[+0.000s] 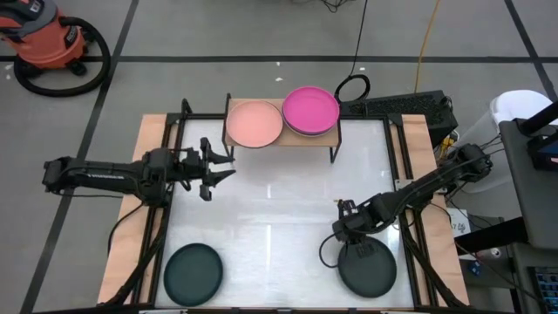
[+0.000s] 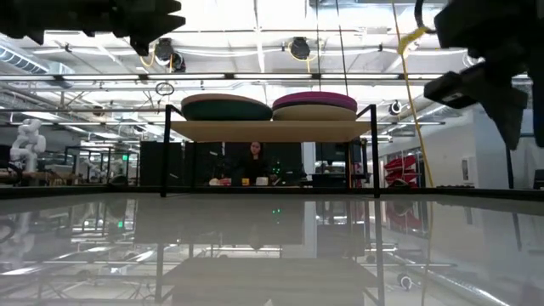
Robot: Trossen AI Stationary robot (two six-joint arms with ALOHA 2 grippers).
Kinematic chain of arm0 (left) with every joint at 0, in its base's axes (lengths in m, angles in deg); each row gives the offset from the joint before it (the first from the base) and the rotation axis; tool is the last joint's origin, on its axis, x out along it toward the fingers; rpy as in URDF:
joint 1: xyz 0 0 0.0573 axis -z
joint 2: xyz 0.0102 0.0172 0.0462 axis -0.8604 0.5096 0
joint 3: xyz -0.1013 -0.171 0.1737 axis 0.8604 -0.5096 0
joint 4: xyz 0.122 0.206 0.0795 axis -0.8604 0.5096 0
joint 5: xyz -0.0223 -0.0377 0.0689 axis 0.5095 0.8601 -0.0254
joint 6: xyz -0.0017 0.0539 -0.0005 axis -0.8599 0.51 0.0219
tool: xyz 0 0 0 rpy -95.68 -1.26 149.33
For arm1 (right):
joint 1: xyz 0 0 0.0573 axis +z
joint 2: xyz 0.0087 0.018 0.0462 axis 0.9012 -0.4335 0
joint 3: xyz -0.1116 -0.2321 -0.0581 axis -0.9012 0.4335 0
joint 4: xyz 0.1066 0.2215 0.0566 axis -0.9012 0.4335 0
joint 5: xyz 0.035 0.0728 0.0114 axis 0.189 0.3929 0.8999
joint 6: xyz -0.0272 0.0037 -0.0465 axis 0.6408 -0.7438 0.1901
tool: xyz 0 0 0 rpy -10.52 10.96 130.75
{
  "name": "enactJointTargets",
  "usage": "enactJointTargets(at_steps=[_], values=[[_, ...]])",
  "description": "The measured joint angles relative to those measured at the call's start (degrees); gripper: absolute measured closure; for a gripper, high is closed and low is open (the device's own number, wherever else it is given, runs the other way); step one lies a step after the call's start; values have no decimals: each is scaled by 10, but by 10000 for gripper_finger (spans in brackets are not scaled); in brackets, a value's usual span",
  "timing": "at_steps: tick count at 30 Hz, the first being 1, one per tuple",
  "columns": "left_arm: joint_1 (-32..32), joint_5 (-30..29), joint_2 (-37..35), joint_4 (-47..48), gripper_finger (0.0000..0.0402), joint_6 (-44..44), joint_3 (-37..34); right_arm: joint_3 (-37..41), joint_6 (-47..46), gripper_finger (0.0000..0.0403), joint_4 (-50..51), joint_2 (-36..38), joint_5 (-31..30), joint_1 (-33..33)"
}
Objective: Place and stack plates onto a shelf
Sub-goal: Stack the right black plate on top of the orange plate on the shelf
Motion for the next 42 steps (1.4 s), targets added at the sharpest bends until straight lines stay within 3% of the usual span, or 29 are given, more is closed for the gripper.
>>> enactJointTargets(at_steps=[5,11,23,32,36,42], values=[[10,-8,0,-28,227,4,-11,2,-34,307,-33,2,29,22],[20,-8,0,-33,227,4,-11,15,-36,307,-38,2,-2,49],[26,-8,0,-30,227,8,-11,110,-35,311,-108,1,-2,50],[26,-8,0,-29,227,8,-11,106,7,392,-99,17,-32,47],[26,-10,0,-29,227,8,-11,94,13,397,-101,55,-124,42],[26,-13,0,-29,227,8,-11,85,85,402,-242,147,-375,-3]])
